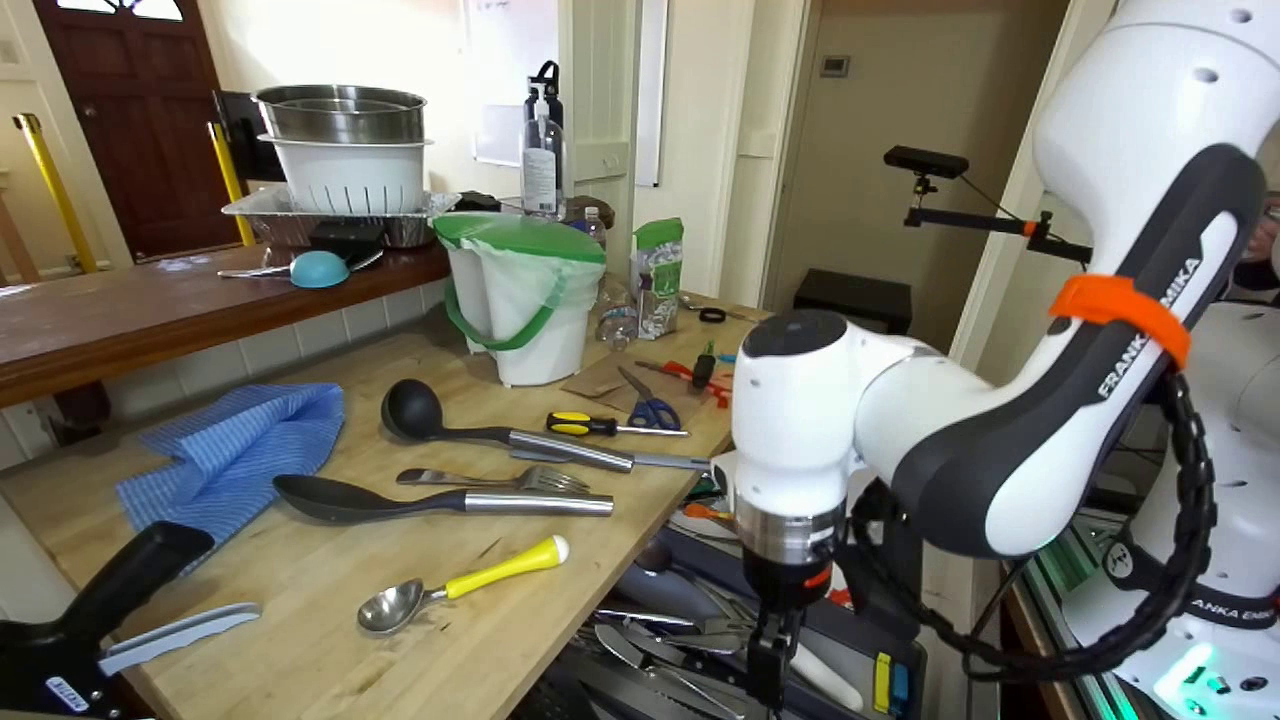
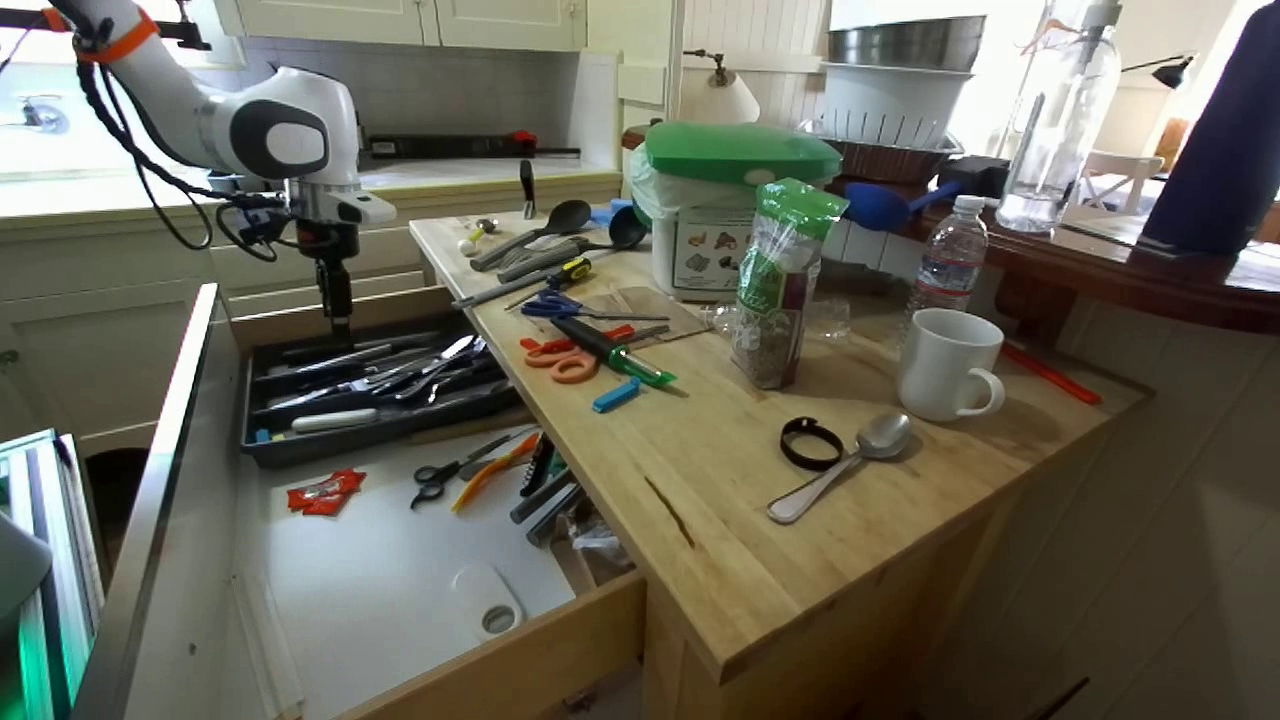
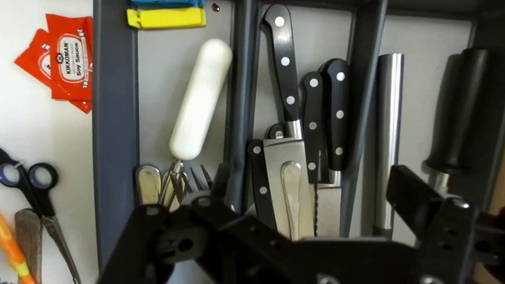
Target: Remove one serving spoon from the drawer
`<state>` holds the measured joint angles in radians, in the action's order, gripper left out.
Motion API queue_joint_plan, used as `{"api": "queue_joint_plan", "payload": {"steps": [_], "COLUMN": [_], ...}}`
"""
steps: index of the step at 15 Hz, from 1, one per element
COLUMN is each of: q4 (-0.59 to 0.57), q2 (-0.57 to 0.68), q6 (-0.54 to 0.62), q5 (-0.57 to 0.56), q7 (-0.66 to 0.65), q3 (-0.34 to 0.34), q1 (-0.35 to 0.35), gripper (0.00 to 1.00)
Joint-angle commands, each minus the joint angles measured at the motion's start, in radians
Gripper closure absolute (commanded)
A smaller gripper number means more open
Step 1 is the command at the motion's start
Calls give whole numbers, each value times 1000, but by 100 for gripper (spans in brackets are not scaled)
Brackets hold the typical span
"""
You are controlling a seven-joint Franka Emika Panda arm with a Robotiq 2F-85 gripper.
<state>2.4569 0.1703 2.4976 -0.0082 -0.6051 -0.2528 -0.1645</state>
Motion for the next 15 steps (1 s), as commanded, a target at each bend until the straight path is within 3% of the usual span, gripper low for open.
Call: {"api": "queue_joint_plan", "payload": {"steps": [1, 2, 4, 7, 8, 10, 15], "q4": [-174, -214, -281, -220, -256, -252, -313], "q2": [177, 208, 264, 207, 243, 231, 291], "q6": [-73, -94, -155, -25, -79, -52, -54], "q5": [-179, -204, -149, 0, -46, -7, -167], "q7": [-214, -256, -193, 40, -47, 17, -209], "q3": [89, 113, 104, 36, 90, 79, 189], "q1": [-128, -157, -162, -101, -157, -146, -254], "gripper": [0, 0, 0, 0, 0, 0, 0]}}
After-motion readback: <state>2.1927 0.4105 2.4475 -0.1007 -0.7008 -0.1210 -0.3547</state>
